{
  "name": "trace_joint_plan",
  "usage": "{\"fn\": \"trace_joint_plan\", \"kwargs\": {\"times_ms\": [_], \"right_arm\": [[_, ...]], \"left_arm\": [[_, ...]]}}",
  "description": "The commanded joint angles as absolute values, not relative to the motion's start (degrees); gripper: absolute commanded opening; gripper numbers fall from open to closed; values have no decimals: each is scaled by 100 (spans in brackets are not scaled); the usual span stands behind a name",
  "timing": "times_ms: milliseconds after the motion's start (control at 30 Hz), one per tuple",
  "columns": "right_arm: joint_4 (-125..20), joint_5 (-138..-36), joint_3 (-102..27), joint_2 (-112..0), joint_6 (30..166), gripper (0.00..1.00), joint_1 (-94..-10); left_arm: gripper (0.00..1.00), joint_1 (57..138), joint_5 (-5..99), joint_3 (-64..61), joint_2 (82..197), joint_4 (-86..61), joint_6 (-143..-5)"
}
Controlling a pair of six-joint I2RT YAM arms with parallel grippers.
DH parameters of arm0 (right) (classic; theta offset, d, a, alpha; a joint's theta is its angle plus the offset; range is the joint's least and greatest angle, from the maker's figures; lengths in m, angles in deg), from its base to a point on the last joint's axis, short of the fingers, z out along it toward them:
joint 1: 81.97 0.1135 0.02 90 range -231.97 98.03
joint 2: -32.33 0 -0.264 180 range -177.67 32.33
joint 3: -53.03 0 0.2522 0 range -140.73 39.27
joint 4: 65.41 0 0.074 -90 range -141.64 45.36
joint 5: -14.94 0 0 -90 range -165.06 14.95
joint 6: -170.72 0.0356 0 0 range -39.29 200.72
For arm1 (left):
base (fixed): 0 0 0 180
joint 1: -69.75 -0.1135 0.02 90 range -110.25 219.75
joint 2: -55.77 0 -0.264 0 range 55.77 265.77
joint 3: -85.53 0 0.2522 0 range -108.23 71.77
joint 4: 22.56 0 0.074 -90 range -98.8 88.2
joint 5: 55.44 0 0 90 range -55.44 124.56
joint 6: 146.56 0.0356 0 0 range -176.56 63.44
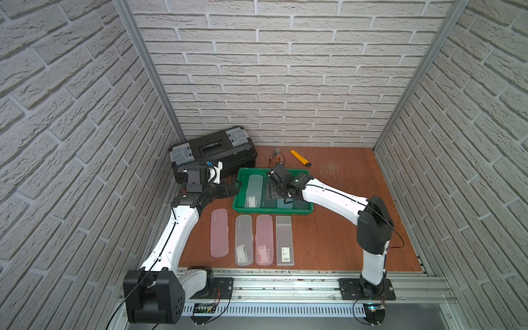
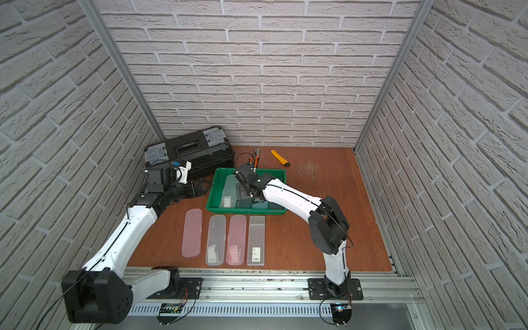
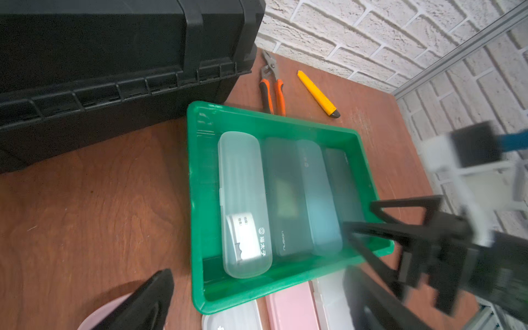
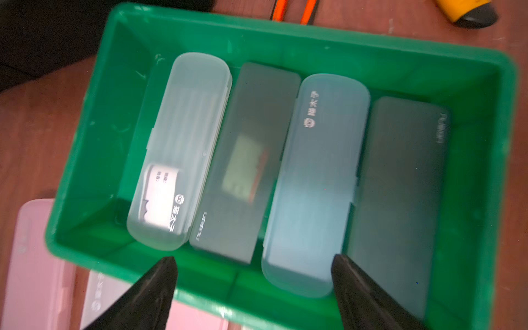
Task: Put the pencil case into the storage box
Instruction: Pick up the pencil case from the center of the board.
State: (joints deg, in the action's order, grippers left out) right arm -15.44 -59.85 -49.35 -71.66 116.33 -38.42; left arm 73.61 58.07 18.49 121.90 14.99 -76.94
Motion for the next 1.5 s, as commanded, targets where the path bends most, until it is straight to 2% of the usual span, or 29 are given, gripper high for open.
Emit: {"fn": "trace_joint_plan", "kwargs": {"times_ms": [0, 233, 400, 533, 733, 1067, 1467], "right_arm": [[-1840, -6102, -4099, -6289, 11600, 95, -3815], [-2061, -6530, -2154, -4911, 12084, 96, -3554], [-2535, -6961, -1321, -4683, 12431, 95, -3214], [-2681, -7160, -1215, -5037, 12584, 95, -2897], [-2944, -7400, -1371, -5737, 12651, 95, -2659], [-2155, -6855, -1998, -6618, 12672, 94, -2452], [-1747, -6276, -1513, -6034, 12548, 95, -2469]], "left_arm": [[99, 7577, 5327, 1863, 12162, 1752, -7718], [99, 8396, 4411, 2459, 11641, 1731, -8668], [98, 9246, 3768, 2732, 11533, 1814, -9099], [99, 9707, 3348, 2893, 11489, 1966, -9309], [98, 9796, 3222, 3192, 11227, 1921, -9590], [99, 9797, 3176, 3152, 11258, 2106, -9571], [98, 9951, 3185, 2968, 11576, 1869, -9628]]}}
